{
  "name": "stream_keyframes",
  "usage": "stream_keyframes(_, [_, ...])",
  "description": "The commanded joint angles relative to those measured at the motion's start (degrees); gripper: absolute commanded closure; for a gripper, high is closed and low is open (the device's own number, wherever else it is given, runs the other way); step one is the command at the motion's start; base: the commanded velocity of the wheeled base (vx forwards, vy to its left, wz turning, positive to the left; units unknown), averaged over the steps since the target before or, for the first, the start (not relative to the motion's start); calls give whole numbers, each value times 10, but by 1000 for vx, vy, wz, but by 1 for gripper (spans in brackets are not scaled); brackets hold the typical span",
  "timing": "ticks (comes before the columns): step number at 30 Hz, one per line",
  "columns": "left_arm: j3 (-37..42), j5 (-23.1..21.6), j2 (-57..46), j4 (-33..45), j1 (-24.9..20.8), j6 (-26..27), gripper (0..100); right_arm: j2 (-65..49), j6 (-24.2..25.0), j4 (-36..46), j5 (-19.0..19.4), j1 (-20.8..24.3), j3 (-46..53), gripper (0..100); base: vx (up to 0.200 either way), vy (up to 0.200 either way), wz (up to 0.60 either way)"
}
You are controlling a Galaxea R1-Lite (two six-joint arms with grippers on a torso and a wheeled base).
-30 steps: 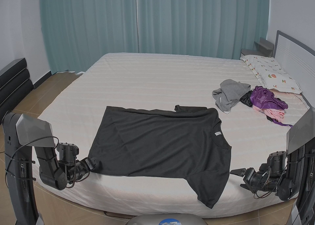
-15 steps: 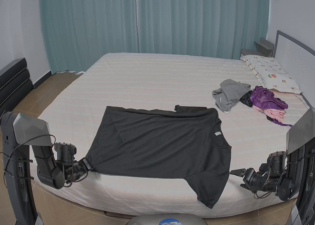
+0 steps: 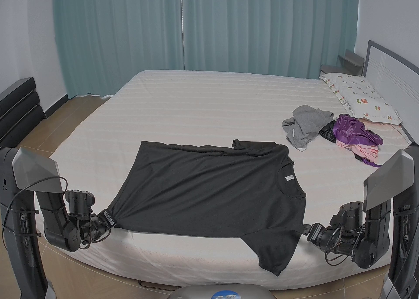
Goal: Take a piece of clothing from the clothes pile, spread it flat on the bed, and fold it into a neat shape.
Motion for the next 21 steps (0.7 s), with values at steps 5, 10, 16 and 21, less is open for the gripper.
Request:
stream_keyframes(5, [5,0,-1,0,-1,0,100,37,-15,50,-9,11,-99,0,0,0,0])
stream_keyframes(10, [5,0,0,0,-1,0,100,52,-38,91,-64,12,-154,100,0,0,0])
stream_keyframes(16, [7,0,0,0,-2,0,100,31,-38,93,-81,4,-175,100,0,0,0])
stream_keyframes(21, [7,0,0,0,-5,1,100,14,-38,98,-81,-15,-201,100,0,0,0])
